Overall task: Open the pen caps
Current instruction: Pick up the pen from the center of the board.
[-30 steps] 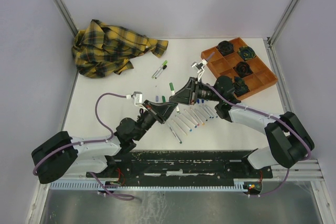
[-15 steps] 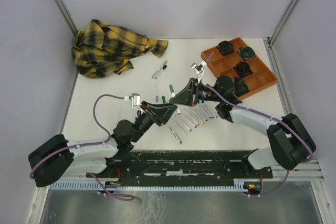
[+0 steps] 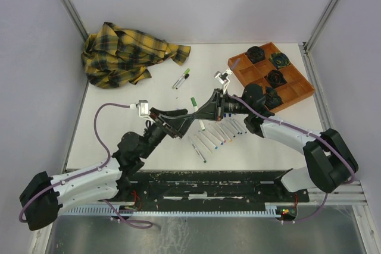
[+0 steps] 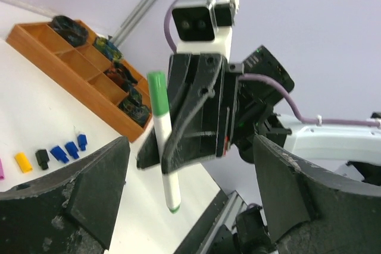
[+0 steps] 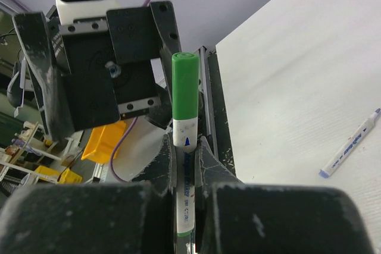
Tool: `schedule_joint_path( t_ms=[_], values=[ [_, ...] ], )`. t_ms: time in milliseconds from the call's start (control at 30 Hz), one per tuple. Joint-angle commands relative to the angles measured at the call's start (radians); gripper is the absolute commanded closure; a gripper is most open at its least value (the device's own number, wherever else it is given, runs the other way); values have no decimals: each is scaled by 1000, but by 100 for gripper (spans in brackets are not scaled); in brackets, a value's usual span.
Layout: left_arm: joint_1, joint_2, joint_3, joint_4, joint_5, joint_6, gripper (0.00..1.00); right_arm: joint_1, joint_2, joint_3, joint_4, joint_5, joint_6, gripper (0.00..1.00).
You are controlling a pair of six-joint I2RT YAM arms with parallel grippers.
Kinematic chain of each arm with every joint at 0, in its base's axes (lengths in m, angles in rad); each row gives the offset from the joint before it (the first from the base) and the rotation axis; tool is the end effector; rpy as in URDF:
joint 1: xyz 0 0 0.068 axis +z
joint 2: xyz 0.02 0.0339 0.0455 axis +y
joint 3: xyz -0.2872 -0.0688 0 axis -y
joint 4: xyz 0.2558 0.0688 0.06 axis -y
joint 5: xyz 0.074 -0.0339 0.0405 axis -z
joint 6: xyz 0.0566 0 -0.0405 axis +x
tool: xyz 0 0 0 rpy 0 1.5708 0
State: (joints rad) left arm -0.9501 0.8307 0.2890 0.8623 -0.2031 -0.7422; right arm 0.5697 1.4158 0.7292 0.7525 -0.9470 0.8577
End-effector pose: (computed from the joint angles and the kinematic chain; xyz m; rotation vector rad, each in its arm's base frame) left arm 0.1252 -0.1555 0.2859 -0.0499 1.3739 -1.3204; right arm 0.2433 0.2104 0.2886 -0.6470 1.7358 1.7657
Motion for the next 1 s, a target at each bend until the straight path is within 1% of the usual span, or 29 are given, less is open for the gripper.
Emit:
schedule_joint_path(
  t_ms=[0,133,267,367,433,700,767,967],
  values=[
    [76,-12,98,-153,79,-28,11,3,-24,47,22,-31,-16,100],
    [160,26,129,-169,166,-89,16,4,-22,50,21,-36,-16,100],
    [222,92,179,-160,260,-120,26,3,-17,53,17,-41,-16,100],
    [242,149,222,-142,332,-127,34,4,-14,56,12,-46,-14,100],
    [246,186,239,-123,365,-132,37,5,-13,58,10,-49,-12,100],
    [276,247,253,-69,425,-162,56,4,-11,62,5,-52,-7,100],
    [287,247,252,-68,428,-170,58,5,-10,62,4,-55,-6,100],
    [303,251,250,-50,450,-181,58,7,-4,64,-1,-55,-5,100]
  ],
)
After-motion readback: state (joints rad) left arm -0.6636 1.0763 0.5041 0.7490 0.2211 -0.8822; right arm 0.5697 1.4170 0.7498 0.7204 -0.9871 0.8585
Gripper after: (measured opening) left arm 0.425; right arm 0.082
